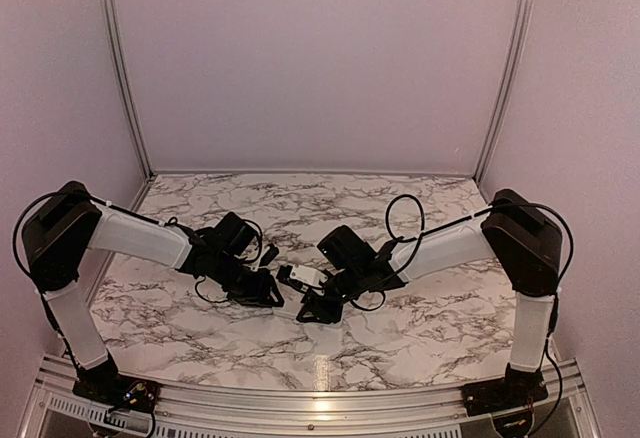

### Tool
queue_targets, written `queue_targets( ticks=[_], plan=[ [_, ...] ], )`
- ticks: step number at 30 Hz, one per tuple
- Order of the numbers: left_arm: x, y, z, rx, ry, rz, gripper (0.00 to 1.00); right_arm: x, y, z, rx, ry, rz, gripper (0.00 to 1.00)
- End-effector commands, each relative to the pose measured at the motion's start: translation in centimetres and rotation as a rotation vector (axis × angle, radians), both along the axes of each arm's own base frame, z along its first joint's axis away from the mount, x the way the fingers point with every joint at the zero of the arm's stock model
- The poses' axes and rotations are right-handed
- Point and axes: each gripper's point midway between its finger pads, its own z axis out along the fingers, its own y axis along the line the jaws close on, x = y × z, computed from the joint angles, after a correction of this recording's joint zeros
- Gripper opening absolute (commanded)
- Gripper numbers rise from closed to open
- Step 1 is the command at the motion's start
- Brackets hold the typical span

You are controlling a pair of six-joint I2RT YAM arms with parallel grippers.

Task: Load the batteries into the remote control
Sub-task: Press the battery cover on the remote control.

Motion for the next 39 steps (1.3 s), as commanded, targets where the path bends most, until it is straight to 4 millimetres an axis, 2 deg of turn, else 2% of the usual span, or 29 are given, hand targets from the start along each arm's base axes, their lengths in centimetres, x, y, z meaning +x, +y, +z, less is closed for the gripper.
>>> queue_targets(
  ticks=[1,4,8,11,13,16,20,23,28,33,39],
  plan=[
    [-1.4,4.2,-4.5,0.233,0.028,0.034,0.27,0.3,0.0,0.1,-0.003,-0.048,0.009,0.23],
    [-1.7,4.5,-4.6,0.254,0.021,0.034,0.27,0.2,0.0,0.1,-0.004,-0.046,0.01,0.22],
    [-1.7,5.1,-4.5,0.275,0.011,0.044,0.34,0.2,-0.1,0.0,-0.004,-0.044,0.009,0.22],
    [-1.5,5.3,-4.3,0.288,-0.004,0.052,0.35,0.3,-0.1,0.0,-0.002,-0.045,0.009,0.22],
    [-1.2,5.5,-4.1,0.306,-0.02,0.057,0.34,0.2,0.0,0.1,0.0,-0.043,0.011,0.22],
    [-1.1,5.4,-3.9,0.314,-0.031,0.052,0.25,0.2,-0.1,0.0,-0.002,-0.041,0.01,0.21],
    [-1.2,5.4,-4.1,0.337,-0.034,0.045,0.21,0.2,0.0,0.0,-0.001,-0.04,0.012,0.21],
    [-1.4,5.6,-4.3,0.355,-0.03,0.044,0.21,0.1,0.0,0.0,-0.001,-0.038,0.012,0.21],
    [-1.7,5.3,-4.7,0.364,-0.025,0.035,0.27,0.2,0.1,0.0,0.001,-0.038,0.01,0.21],
    [-2.4,4.4,-5.4,0.358,-0.016,0.012,0.11,0.2,0.1,0.1,0.005,-0.038,0.009,0.21],
    [-3.3,3.3,-5.6,0.34,0.002,-0.007,0.09,0.3,0.1,0.2,0.014,-0.043,0.004,0.2]
  ],
)
